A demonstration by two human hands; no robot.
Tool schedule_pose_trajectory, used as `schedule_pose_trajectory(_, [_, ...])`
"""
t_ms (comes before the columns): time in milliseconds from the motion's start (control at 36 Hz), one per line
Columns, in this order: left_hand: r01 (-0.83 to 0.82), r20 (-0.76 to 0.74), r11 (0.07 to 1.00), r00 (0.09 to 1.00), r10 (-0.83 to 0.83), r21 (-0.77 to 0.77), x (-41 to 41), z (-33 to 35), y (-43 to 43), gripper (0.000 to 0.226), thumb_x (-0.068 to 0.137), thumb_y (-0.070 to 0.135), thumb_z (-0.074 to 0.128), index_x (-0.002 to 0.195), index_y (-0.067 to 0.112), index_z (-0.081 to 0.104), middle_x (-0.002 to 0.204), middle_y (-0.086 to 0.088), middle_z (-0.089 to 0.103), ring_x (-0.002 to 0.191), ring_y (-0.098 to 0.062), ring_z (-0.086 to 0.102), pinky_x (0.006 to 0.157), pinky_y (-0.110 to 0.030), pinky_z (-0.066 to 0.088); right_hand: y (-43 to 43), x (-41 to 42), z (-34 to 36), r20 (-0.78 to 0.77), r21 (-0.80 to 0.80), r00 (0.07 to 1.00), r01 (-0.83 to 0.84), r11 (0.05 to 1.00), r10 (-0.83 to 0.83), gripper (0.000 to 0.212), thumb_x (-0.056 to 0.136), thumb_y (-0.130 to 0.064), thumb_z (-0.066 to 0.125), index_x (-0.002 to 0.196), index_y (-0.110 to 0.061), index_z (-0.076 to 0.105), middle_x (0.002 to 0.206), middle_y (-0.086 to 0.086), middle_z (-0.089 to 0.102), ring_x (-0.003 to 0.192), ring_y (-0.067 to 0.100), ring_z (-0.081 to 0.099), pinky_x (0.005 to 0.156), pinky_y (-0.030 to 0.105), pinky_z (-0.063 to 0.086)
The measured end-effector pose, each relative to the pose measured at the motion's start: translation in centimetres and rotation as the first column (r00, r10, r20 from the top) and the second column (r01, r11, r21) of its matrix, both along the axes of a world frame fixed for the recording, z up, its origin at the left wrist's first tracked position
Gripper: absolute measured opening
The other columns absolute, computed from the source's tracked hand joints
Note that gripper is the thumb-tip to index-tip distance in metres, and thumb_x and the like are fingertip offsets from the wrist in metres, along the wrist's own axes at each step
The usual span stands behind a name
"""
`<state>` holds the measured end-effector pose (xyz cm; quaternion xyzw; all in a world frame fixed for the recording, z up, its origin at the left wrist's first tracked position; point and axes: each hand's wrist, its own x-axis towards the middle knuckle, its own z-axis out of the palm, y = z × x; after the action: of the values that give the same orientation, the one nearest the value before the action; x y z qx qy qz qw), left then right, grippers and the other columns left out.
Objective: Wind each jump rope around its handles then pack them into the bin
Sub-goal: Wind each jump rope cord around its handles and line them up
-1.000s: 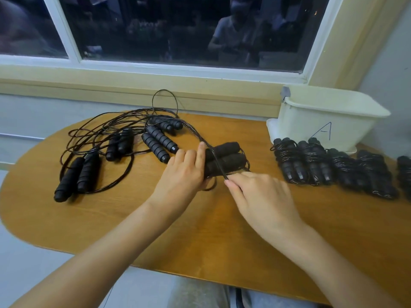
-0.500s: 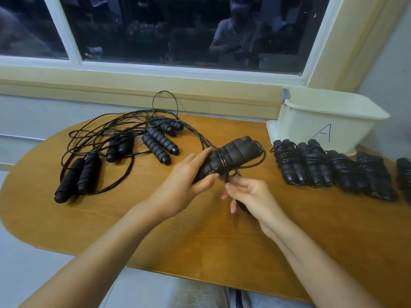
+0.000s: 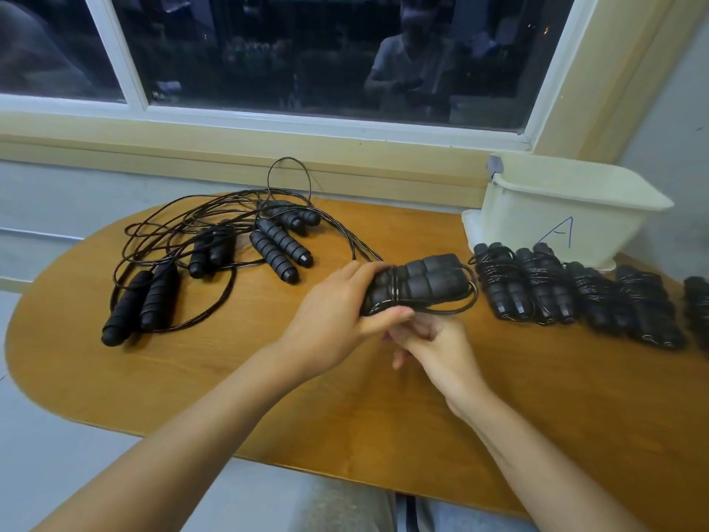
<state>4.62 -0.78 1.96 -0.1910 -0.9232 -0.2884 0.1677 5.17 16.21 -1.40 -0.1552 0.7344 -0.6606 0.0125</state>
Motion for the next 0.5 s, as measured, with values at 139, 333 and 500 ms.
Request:
schedule_pose_trajectory(139, [-0.068,-0.068,0.998,0.995,0.067,-0.011,-1.0,0.4,-1.5,0.076,0.080,0.076,0.041,0.134,0.023,0.051,0.112,0.009,0.057,0.100,-0.008,0.053,0.081,-0.025,0.044,1.6,0.0,-1.3,-0.218,0.319,0.973,0.002,0.948,0.072,0.019,0.096,-0.014,0.061,0.085,-0.028,0.067,0.072,-0.006,0.069,0.065,0.009,0.064,0.071,0.021,0.051])
schedule_pose_trajectory(333, [-0.077,-0.152,0.997,0.986,0.074,-0.016,-1.6,1.5,-3.5,0.075,0.082,0.073,0.044,0.137,0.021,0.049,0.110,0.011,0.050,0.099,-0.004,0.047,0.078,-0.011,0.035,5.7,-1.7,-1.8,-0.180,0.582,0.960,-0.070,0.810,0.212,0.016,0.096,-0.038,0.052,0.081,-0.038,0.057,0.091,-0.018,0.058,0.104,-0.003,0.050,0.091,0.016,0.036])
schedule_pose_trajectory(500, [0.007,-0.226,1.000,0.974,-0.014,-0.029,-1.4,0.8,-4.0,0.074,0.083,0.070,0.050,0.136,0.019,0.050,0.111,0.012,0.048,0.100,-0.003,0.045,0.079,-0.012,0.036,8.5,-5.0,-0.5,-0.030,0.577,0.971,-0.177,0.797,0.238,0.028,0.087,-0.056,0.056,0.070,-0.036,0.065,0.086,-0.020,0.070,0.127,0.004,0.046,0.117,0.038,0.021])
